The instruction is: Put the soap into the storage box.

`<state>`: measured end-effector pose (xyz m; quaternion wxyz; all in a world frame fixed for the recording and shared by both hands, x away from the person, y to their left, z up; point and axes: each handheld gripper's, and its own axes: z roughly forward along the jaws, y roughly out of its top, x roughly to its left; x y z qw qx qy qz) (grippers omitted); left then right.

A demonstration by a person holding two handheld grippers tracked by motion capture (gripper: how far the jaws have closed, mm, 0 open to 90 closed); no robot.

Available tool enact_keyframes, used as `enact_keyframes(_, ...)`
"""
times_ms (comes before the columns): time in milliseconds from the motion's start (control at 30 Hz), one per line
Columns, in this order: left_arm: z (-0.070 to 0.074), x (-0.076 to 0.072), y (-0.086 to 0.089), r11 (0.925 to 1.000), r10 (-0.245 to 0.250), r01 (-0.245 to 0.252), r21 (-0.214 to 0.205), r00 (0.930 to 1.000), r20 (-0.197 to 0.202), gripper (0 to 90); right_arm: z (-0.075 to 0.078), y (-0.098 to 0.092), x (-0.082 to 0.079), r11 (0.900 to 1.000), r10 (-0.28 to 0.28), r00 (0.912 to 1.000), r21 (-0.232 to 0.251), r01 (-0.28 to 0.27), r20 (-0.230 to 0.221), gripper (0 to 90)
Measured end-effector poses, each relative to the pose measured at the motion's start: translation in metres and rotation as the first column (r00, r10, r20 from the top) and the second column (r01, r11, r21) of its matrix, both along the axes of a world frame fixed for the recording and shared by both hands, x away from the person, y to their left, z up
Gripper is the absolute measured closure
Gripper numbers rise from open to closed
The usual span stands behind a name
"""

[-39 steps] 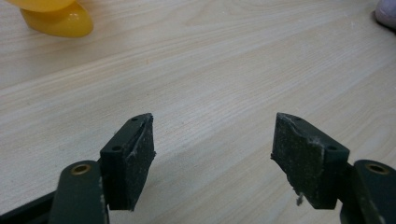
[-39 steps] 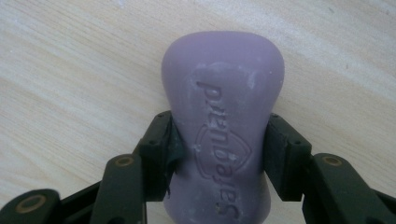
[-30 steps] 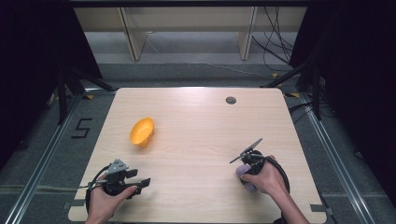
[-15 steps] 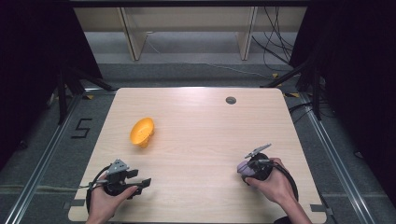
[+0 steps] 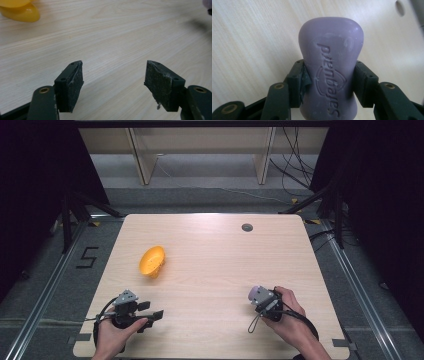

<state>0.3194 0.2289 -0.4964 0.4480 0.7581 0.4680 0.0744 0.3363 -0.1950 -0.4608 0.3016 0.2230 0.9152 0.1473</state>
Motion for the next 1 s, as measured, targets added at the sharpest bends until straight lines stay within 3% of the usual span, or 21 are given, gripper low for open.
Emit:
enact_keyframes(100, 0.003, 0.004, -0.004, 0.9991, -0.009, 0.009, -0.041, 0.9999, -0.007, 29.3, 0.001, 0.011, -0.006, 0.9959, 0.048, 0.9927, -0.081, -0.040, 0.110, 50.5)
enact_keyframes(133, 0.005, 0.006, -0.007, 0.9982, -0.014, 0.014, -0.058, 0.9998, -0.011, 29.3, 0.001, 0.011, -0.006, 0.9959, 0.048, 0.9927, -0.081, -0.040, 0.110, 50.5)
enact_keyframes(200, 0.013, 0.013, -0.013, 0.9955, -0.033, 0.033, -0.089, 0.9995, -0.002, 29.3, 0.006, 0.015, -0.009, 0.9906, 0.074, 0.9828, -0.126, -0.053, 0.169, 50.5)
enact_keyframes(267, 0.017, 0.014, -0.016, 0.9946, -0.041, 0.042, -0.095, 0.9991, 0.010, 29.4, 0.006, 0.019, -0.012, 0.9890, 0.085, 0.9790, -0.135, -0.060, 0.185, 50.5)
enact_keyframes(333, 0.030, 0.020, -0.026, 0.9925, -0.078, 0.083, -0.090, 0.9952, 0.060, 29.2, 0.006, 0.024, -0.015, 0.9869, 0.103, 0.9764, -0.142, -0.076, 0.190, 50.5)
enact_keyframes(400, 0.035, 0.022, -0.031, 0.9902, -0.096, 0.103, -0.095, 0.9925, 0.076, 29.2, 0.006, 0.028, -0.018, 0.9824, 0.126, 0.9699, -0.162, -0.093, 0.208, 50.5)
enact_keyframes(433, 0.044, 0.026, -0.041, 0.9833, -0.142, 0.153, -0.099, 0.9840, 0.108, 29.1, 0.007, 0.031, -0.020, 0.9818, 0.133, 0.9682, -0.162, -0.100, 0.212, 50.5)
enact_keyframes(467, 0.044, 0.026, -0.041, 0.9833, -0.142, 0.153, -0.099, 0.9840, 0.108, 29.1, 0.008, 0.033, -0.021, 0.9800, 0.143, 0.9636, -0.169, -0.106, 0.226, 50.5)
enact_keyframes(500, 0.049, 0.028, -0.047, 0.9796, -0.159, 0.172, -0.103, 0.9792, 0.126, 29.1, 0.008, 0.033, -0.021, 0.9800, 0.143, 0.9636, -0.169, -0.106, 0.226, 50.5)
enact_keyframes(533, 0.057, 0.032, -0.058, 0.9687, -0.210, 0.227, -0.100, 0.9652, 0.156, 29.3, 0.010, 0.037, -0.023, 0.9781, 0.160, 0.9575, -0.170, -0.120, 0.240, 50.5)
enact_keyframes(567, 0.057, 0.032, -0.058, 0.9687, -0.210, 0.227, -0.100, 0.9652, 0.156, 29.8, 0.010, 0.037, -0.023, 0.9781, 0.160, 0.9575, -0.170, -0.120, 0.240, 50.5)
enact_keyframes(600, 0.061, 0.034, -0.066, 0.9616, -0.236, 0.255, -0.102, 0.9575, 0.166, 29.8, 0.010, 0.040, -0.025, 0.9809, 0.148, 0.9587, -0.160, -0.111, 0.243, 50.5)
enact_keyframes(633, 0.063, 0.035, -0.071, 0.9573, -0.251, 0.270, -0.103, 0.9530, 0.170, 30.8, 0.009, 0.045, -0.028, 0.9778, 0.167, 0.9519, -0.167, -0.126, 0.257, 50.5)
enact_keyframes(733, 0.068, 0.040, -0.091, 0.9421, -0.302, 0.322, -0.093, 0.9359, 0.181, 31.9, 0.009, 0.049, -0.031, 0.9778, 0.173, 0.9465, -0.163, -0.132, 0.272, 50.5)
enact_keyframes(767, 0.069, 0.040, -0.095, 0.9412, -0.309, 0.328, -0.082, 0.9332, 0.183, 33.4, 0.012, 0.049, -0.031, 0.9640, 0.223, 0.9291, -0.208, -0.165, 0.295, 50.5)
enact_keyframes(800, 0.070, 0.041, -0.101, 0.9398, -0.317, 0.334, -0.071, 0.9304, 0.184, 33.4, 0.012, 0.049, -0.031, 0.9640, 0.223, 0.9291, -0.208, -0.165, 0.295, 50.5)
enact_keyframes(833, 0.070, 0.042, -0.107, 0.9322, -0.339, 0.356, -0.064, 0.9212, 0.191, 34.2, 0.013, 0.051, -0.033, 0.9608, 0.231, 0.9238, -0.222, -0.167, 0.306, 50.6)
enact_keyframes(867, 0.071, 0.043, -0.113, 0.9302, -0.345, 0.361, -0.064, 0.9199, 0.187, 34.2, 0.013, 0.051, -0.033, 0.9608, 0.231, 0.9238, -0.222, -0.167, 0.306, 50.6)
enact_keyframes(900, 0.071, 0.044, -0.118, 0.9223, -0.361, 0.380, -0.071, 0.9129, 0.190, 34.9, 0.013, 0.052, -0.034, 0.9566, 0.244, 0.9189, -0.233, -0.175, 0.310, 50.6)
enact_keyframes(933, 0.072, 0.045, -0.124, 0.9200, -0.367, 0.385, -0.072, 0.9110, 0.189, 35.3, 0.013, 0.052, -0.034, 0.9539, 0.251, 0.9139, -0.241, -0.178, 0.319, 50.5)
enact_keyframes(1000, 0.073, 0.047, -0.135, 0.9087, -0.386, 0.408, -0.089, 0.9025, 0.191, 36.5, 0.013, 0.053, -0.035, 0.9526, 0.255, 0.9121, -0.246, -0.180, 0.321, 50.5)
